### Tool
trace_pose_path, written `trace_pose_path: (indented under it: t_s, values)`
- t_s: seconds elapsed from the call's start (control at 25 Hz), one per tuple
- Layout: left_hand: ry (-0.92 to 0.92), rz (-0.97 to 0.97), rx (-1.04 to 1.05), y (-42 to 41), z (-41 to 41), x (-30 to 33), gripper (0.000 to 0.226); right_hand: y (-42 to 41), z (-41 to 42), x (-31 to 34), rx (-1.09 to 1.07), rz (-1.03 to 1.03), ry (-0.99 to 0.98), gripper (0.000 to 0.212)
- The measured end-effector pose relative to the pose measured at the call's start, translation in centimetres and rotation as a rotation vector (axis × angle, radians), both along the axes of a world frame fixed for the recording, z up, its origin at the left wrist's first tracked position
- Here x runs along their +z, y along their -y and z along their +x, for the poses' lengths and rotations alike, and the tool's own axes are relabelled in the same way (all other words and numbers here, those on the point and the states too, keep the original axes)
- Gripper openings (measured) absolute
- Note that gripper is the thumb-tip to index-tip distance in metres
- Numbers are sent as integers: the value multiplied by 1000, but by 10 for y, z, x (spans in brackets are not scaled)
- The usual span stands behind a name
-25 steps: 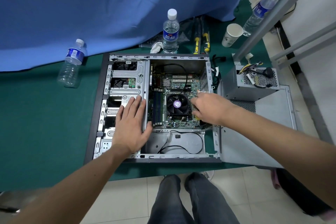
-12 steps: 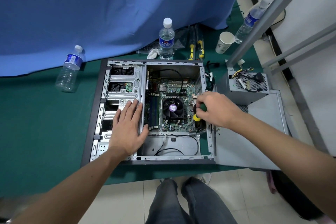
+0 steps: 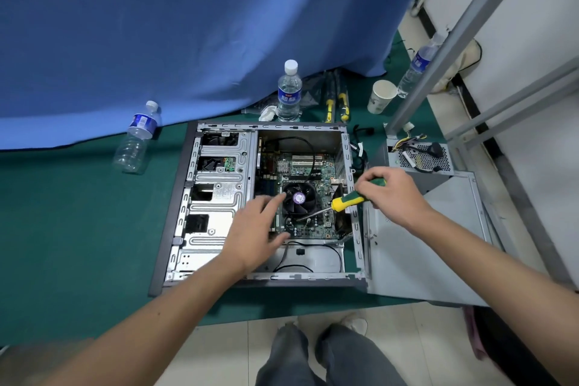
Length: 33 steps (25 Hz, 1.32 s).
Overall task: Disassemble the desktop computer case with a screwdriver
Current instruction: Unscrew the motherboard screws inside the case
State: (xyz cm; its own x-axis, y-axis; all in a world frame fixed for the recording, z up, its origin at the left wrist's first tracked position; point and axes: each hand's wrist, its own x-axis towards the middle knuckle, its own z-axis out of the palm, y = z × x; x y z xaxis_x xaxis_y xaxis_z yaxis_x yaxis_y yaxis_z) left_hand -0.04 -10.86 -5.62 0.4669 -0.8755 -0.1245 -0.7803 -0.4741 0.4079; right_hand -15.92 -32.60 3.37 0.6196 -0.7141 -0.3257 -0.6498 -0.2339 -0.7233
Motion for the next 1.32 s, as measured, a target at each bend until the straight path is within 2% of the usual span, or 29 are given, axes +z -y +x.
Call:
trace_pose_path:
  t_s: [0.16, 0.24, 0.32, 0.44, 0.52, 0.6, 0.68, 0.72, 0.8, 0.92, 1.0, 1.12, 1.24, 1.32]
  values:
    - [-132, 112, 93, 17, -9, 5, 73, 0, -1, 2, -57, 104, 39, 10]
    - [-273, 68, 135, 20, -10, 6, 53, 1, -4, 1, -72, 136, 51, 11]
    - [-335, 17, 183, 21, -11, 6, 31, 2, -8, -3, -96, 153, 56, 10]
    - [-428, -10, 266, 21, -11, 6, 18, 1, -20, -13, -212, 253, 76, 10]
    - [-651, -49, 394, 18, -9, 6, 17, -3, -32, -20, -399, 472, 132, 12]
    - [-960, -105, 489, 15, -10, 8, 29, -12, -46, -25, -520, 846, 232, 26]
    - [-1155, -136, 501, 13, -14, 9, 41, -25, -53, -26, -447, 1120, 279, 32]
    - [-1212, -137, 491, 13, -17, 8, 44, -34, -52, -26, -386, 1176, 287, 30]
    - [-1282, -103, 443, 17, -25, 7, 43, -53, -42, -30, -290, 1096, 234, 26]
    - [-1326, -65, 360, 22, -38, 7, 44, -78, -26, -37, -242, 732, 177, 12]
    - [-1324, -60, 336, 26, -46, 10, 44, -85, -22, -42, -193, 598, 188, 9]
    - [-1307, -66, 313, 30, -51, 15, 49, -89, -22, -46, -147, 498, 196, 8]
    - [-1285, -66, 328, 33, -55, 21, 49, -87, -21, -49, -112, 486, 166, 12]
    - [-1108, -91, 326, 33, -52, 23, 51, -82, -22, -49, -104, 453, 164, 16]
